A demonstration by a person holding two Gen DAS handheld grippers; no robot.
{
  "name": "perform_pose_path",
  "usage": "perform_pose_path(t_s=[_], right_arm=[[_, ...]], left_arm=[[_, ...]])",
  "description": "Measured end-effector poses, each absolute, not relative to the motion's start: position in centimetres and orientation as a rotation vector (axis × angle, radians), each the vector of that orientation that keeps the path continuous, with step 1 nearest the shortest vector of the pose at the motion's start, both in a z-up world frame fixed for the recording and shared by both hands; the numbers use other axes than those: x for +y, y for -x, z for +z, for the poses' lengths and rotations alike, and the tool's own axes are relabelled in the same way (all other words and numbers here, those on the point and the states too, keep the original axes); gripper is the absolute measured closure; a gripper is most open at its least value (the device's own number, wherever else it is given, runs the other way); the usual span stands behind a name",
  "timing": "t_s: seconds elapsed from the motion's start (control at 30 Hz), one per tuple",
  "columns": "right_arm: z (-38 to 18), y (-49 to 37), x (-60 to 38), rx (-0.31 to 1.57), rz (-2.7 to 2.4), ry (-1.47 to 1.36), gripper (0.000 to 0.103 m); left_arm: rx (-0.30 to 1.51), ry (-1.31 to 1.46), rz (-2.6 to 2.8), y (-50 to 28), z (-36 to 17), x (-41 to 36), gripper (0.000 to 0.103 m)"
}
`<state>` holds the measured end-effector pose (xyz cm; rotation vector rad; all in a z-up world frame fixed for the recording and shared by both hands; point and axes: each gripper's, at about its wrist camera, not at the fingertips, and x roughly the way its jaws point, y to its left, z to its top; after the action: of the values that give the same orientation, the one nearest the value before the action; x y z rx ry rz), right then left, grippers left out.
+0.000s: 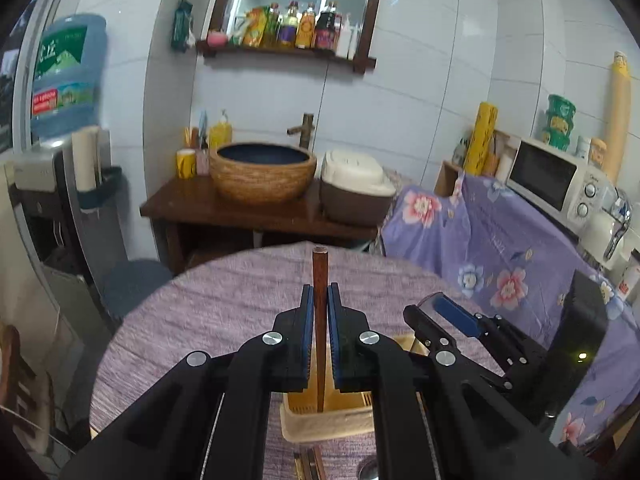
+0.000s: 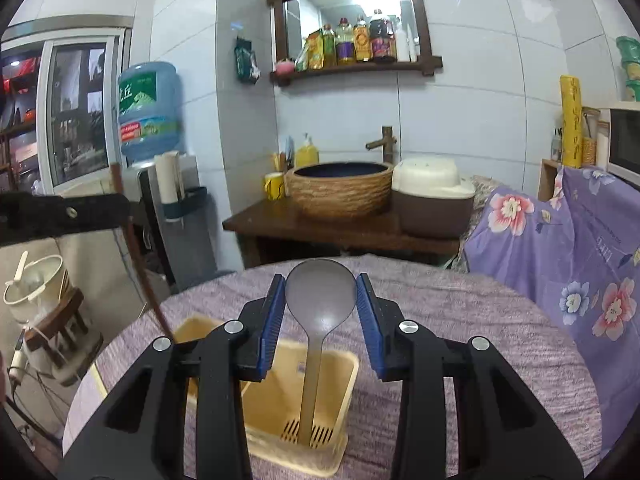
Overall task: Organize utensils
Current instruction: 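Lower chopstick and spoon into the cream holder and open both tools, then move both tools back down to the remaining chopsticks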
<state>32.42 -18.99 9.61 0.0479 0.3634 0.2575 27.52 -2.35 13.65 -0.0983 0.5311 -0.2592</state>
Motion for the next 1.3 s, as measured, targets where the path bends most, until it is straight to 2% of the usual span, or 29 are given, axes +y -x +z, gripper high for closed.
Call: perform_pose_path(t_s=[0.27, 0.3, 0.33, 0.4, 0.43, 0.47, 0.57, 0.6, 0.7, 0.87, 1.1, 1.2, 1.3], right_arm=[[6.6, -31.1, -18.9, 0.434, 0.271, -0.013, 0.064], [6.5, -31.1, -18.8, 0.443, 0.272, -0.009, 0.059], [6.4, -31.0, -18.9, 0.444, 0.262, -0.005, 0.049], [6.4, -30.4, -19.1, 0.431, 0.258, -0.016, 0.041], [6.4, -30.1, -19.3, 0.424, 0.257, -0.029, 0.041], [6.5, -29.7, -19.5, 0.422, 0.250, -0.036, 0.041], [6.8, -28.5, -20.2, 0.435, 0.216, -0.049, 0.041], [6.9, -28.1, -20.5, 0.445, 0.200, -0.057, 0.041], [6.8, -26.2, -22.0, 0.472, 0.162, -0.079, 0.040], [3.8, -23.3, -24.5, 0.578, 0.080, -0.091, 0.040], [-3.3, -21.3, -24.9, 0.796, 0.046, -0.125, 0.040], [-4.9, -20.6, -23.9, 0.843, 0.069, -0.125, 0.041], [-5.7, -20.3, -22.7, 0.872, 0.078, -0.101, 0.045]], left_arm=[[0.570, 0.038, -0.255, -27.4, 10.5, -3.3, 0.095], [0.581, 0.033, -0.261, -27.4, 10.4, -3.4, 0.095], [0.592, 0.024, -0.263, -27.4, 10.2, -3.5, 0.094], [0.591, 0.012, -0.260, -27.2, 10.2, -3.6, 0.094], [0.588, 0.015, -0.262, -27.0, 10.3, -3.5, 0.092], [0.583, 0.023, -0.267, -26.6, 10.4, -3.3, 0.085], [0.553, 0.041, -0.260, -25.2, 10.8, -2.6, 0.049], [0.533, 0.042, -0.249, -24.2, 11.0, -2.2, 0.042], [0.496, 0.018, -0.209, -21.6, 10.9, -1.5, 0.036], [0.553, -0.005, -0.150, -19.2, 7.7, -0.4, 0.036], [0.803, 0.017, -0.163, -18.2, -1.2, 0.0, 0.066], [0.870, 0.038, -0.175, -18.0, -3.7, -0.1, 0.072], [0.901, 0.048, -0.182, -17.9, -4.9, -0.3, 0.074]])
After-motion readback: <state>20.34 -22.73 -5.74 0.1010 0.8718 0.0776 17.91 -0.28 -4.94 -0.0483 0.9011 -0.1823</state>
